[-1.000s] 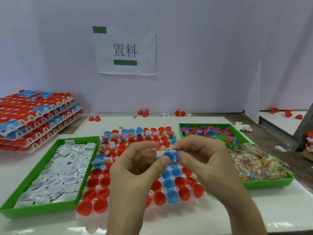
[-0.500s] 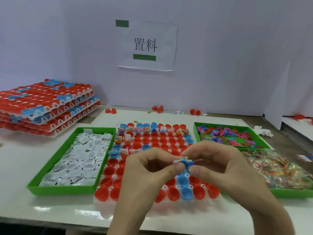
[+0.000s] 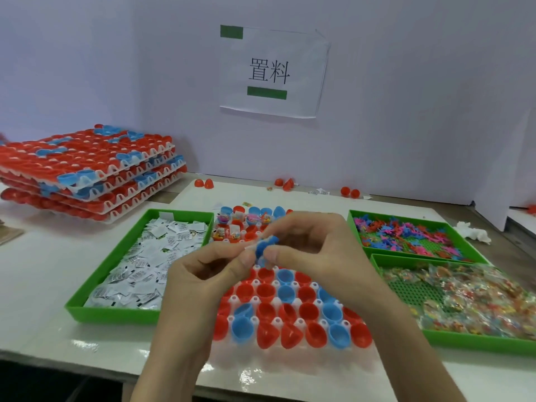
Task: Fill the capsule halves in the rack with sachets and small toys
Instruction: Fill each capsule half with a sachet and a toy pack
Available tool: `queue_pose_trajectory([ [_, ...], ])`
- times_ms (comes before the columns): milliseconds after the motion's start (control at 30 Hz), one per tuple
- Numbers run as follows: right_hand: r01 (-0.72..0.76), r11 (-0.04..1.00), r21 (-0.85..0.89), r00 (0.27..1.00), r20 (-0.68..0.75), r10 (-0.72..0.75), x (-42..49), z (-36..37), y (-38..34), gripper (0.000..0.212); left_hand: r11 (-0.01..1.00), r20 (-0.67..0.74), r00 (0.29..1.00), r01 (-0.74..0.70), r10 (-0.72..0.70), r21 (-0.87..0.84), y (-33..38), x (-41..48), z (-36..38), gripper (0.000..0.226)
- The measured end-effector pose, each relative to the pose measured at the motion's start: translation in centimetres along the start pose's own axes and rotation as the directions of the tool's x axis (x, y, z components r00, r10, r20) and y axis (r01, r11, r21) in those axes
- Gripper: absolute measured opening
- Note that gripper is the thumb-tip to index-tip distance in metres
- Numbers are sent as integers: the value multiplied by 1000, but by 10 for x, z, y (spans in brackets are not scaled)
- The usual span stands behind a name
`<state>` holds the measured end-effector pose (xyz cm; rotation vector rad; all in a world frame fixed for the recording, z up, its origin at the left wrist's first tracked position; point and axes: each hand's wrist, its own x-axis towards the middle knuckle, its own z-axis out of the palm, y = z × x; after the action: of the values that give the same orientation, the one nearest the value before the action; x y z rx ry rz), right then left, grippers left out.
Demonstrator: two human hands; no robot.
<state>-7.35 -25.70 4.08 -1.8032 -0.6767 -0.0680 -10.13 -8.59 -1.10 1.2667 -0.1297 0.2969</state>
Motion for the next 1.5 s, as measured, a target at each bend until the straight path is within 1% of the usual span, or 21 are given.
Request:
queue_pose_trajectory([
  [33, -7, 1000, -4, 1000, 14, 7, 9, 1, 2, 25, 999, -14, 1000, -6, 7, 51, 2, 2, -5, 43],
  [67, -13, 999, -33, 1000, 23, 13, 19, 1, 7, 25, 985, -29, 999, -28, 33, 173, 3, 6, -13, 30],
  [100, -14, 995, -95, 1000, 18, 16, 30, 0, 14, 24, 937, -35, 996, -65, 83, 344, 3, 12, -22, 18],
  [133, -16, 984, -178, 1000, -4, 15, 43, -1, 23, 21, 831, -36, 988, -108, 152, 546, 3, 20, -32, 16],
  [167, -23, 965, -262, 999, -37, 14, 56, -3, 34, 18, 690, -43, 974, -125, 221, 713, 1, 28, -43, 20],
  [200, -39, 939, -341, 997, -71, 16, 69, -5, 45, 16, 569, -56, 962, -112, 269, 814, 0, 36, -55, 23],
  [233, -60, 909, -413, 995, -96, 22, 82, -8, 56, 15, 482, -74, 957, -74, 281, 873, -1, 46, -68, 23],
  [267, -81, 878, -472, 993, -110, 32, 93, -9, 67, 16, 409, -97, 965, -11, 244, 912, -5, 54, -81, 21],
  [333, -116, 824, -555, 992, -104, 69, 109, -8, 87, 17, 255, -139, 989, 123, 47, 959, -14, 68, -105, 29],
  [367, -130, 803, -582, 991, -94, 93, 114, -6, 95, 19, 200, -144, 988, 152, -53, 968, -19, 70, -113, 35],
  [400, -143, 786, -602, 990, -85, 115, 117, -2, 102, 21, 173, -144, 984, 162, -108, 972, -22, 70, -117, 39],
  [533, -156, 760, -631, 986, -49, 162, 123, 11, 118, 23, 163, -106, 989, 122, -104, 979, -27, 70, -120, 37],
  [867, -142, 697, -703, 976, 18, 218, 132, 19, 122, 17, 164, -122, 988, 137, -96, 977, -27, 67, -118, 34],
  [1033, -165, 724, -670, 964, 45, 261, 134, 15, 122, 17, 199, -135, 989, 146, -67, 969, -25, 65, -114, 25],
  [1133, -203, 812, -547, 958, 60, 279, 131, -1, 120, 16, 211, -137, 990, 142, -40, 967, -25, 64, -113, 17],
  [1200, -230, 858, -458, 964, 14, 266, 129, -20, 118, 13, 221, -135, 990, 139, -31, 965, -24, 63, -112, 12],
  [1233, -248, 868, -430, 966, -41, 256, 127, -32, 118, 10, 225, -136, 990, 138, -28, 964, -23, 63, -111, 10],
  [1300, -302, 871, -387, 950, -193, 244, 120, -62, 120, 5, 230, -139, 990, 139, -17, 963, -23, 62, -110, 8],
  [1367, -373, 846, -382, 908, -340, 247, 107, -96, 126, 4, 238, -151, 988, 144, 12, 961, -24, 62, -110, 12],
  [1433, -483, 741, -466, 853, -441, 279, 88, -129, 137, 4, 254, -167, 985, 152, 39, 955, -26, 63, -112, 17],
  [1500, -587, 574, -570, 809, -440, 390, 65, -159, 148, 5, 262, -173, 984, 155, 49, 952, -27, 64, -113, 17],
])
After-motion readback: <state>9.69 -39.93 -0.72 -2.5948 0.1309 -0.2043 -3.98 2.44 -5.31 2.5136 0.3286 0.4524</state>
